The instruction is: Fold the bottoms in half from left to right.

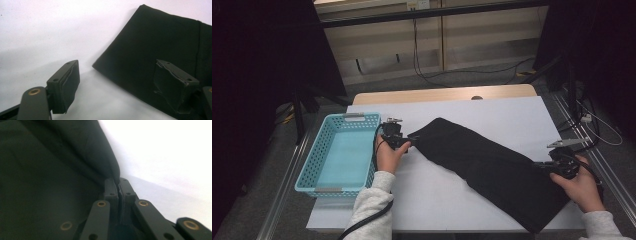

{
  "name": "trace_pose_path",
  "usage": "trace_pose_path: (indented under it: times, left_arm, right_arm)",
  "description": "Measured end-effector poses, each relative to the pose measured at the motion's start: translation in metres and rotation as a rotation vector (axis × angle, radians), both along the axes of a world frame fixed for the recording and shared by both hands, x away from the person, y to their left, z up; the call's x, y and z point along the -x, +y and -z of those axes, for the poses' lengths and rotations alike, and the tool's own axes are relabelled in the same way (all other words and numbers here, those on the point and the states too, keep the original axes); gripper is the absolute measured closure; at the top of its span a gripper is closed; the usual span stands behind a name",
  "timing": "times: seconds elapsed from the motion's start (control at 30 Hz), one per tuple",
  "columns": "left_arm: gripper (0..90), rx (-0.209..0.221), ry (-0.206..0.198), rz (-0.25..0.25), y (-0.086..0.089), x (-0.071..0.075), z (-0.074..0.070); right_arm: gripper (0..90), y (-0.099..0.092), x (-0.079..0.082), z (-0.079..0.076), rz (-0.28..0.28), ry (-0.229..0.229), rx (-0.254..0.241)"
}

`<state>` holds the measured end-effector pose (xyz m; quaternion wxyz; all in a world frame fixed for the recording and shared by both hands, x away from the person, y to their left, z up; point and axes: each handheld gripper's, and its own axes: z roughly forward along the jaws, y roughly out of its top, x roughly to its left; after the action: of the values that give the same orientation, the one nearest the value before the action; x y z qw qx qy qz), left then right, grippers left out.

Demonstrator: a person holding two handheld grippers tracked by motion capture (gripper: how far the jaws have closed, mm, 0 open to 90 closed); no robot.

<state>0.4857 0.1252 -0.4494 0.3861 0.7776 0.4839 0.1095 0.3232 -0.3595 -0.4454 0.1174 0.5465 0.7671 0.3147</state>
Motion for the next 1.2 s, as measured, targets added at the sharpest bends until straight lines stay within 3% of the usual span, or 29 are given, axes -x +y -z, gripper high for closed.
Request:
trace_pose_path:
  times: [0.23,0.3,0.43,0.47,0.73,0.9,1.07,1.2]
  left_arm:
    - [25.2,-0.008,0.015,-0.001,-0.003,-0.003,0.007]
    - [25.4,-0.009,0.018,0.001,-0.002,-0.004,0.007]
    - [25.8,-0.012,0.013,0.003,-0.003,-0.005,0.007]
    - [27.2,-0.026,0.013,0.005,-0.004,-0.005,0.007]
    - [54.9,-0.002,0.055,-0.001,-0.010,-0.002,0.005]
    - [83.4,0.022,0.087,0.016,-0.013,-0.002,0.006]
    - [87.9,0.004,0.107,-0.001,-0.015,-0.010,0.000]
    - [88.2,0.000,0.075,-0.040,-0.012,-0.023,-0.009]
  right_arm:
    - [88.1,-0.003,-0.004,-0.001,0.044,-0.047,0.055]
    - [88.2,-0.004,-0.005,-0.002,0.068,-0.060,0.049]
    - [87.0,-0.003,-0.006,0.001,0.057,-0.047,0.055]
    - [82.9,-0.003,-0.005,0.001,0.055,-0.052,0.046]
    - [58.2,0.003,0.000,-0.002,0.049,-0.070,0.029]
    - [50.8,0.006,0.002,-0.006,0.046,-0.091,0.017]
    - [48.2,0.008,0.003,-0.005,0.045,-0.094,0.008]
    - [47.4,0.009,0.004,-0.007,0.039,-0.107,0.003]
